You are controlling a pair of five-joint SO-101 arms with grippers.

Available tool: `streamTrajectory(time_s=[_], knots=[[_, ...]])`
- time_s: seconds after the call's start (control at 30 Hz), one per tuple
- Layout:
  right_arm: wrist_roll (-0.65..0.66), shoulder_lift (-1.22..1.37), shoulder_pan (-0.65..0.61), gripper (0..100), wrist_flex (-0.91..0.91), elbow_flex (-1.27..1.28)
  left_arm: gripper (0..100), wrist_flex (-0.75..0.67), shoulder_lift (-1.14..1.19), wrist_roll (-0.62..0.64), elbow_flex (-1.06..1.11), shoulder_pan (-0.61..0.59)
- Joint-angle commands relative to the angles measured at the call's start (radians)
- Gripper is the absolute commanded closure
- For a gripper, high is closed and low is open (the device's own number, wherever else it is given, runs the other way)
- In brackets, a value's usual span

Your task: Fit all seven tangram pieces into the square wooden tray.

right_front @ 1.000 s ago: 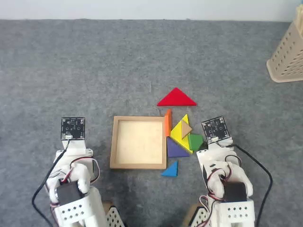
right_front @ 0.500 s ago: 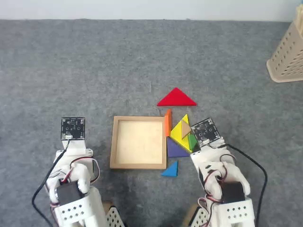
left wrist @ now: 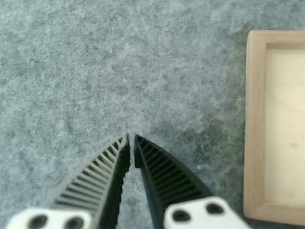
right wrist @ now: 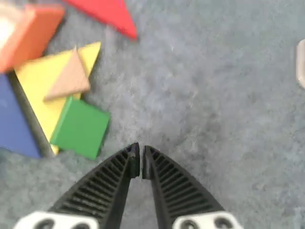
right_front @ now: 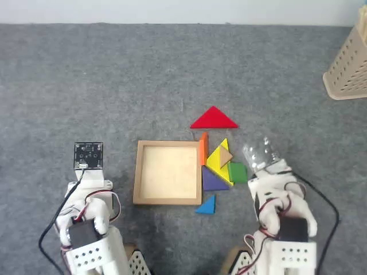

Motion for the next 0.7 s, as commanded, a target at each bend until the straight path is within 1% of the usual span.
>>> streamTrajectory(time_s=[0.0, 0.1, 0.3, 0.4, 0.5, 0.67], knots=[[-0.071, 0.312, -0.027, 87.5, -0.031, -0.265, 99, 0.008, -0.014, -0.005, -0.007, -0.005], [-0.152, 0.588, -0.117, 83.9, -0.036, -0.454, 99, 0.008, -0.014, -0.005, -0.007, -0.005], [-0.368, 1.075, -0.343, 83.8, -0.038, -0.835, 99, 0.008, -0.014, -0.005, -0.007, -0.005], [-0.502, 1.282, -0.435, 83.7, -0.039, -1.002, 99, 0.008, -0.014, -0.005, -0.007, -0.005], [-0.580, 1.472, -0.475, 83.6, -0.039, -1.166, 99, 0.008, -0.014, -0.005, -0.007, -0.005], [-0.591, 1.759, -0.476, 83.5, -0.039, -1.453, 99, 0.008, -0.014, -0.005, -0.007, -0.005]])
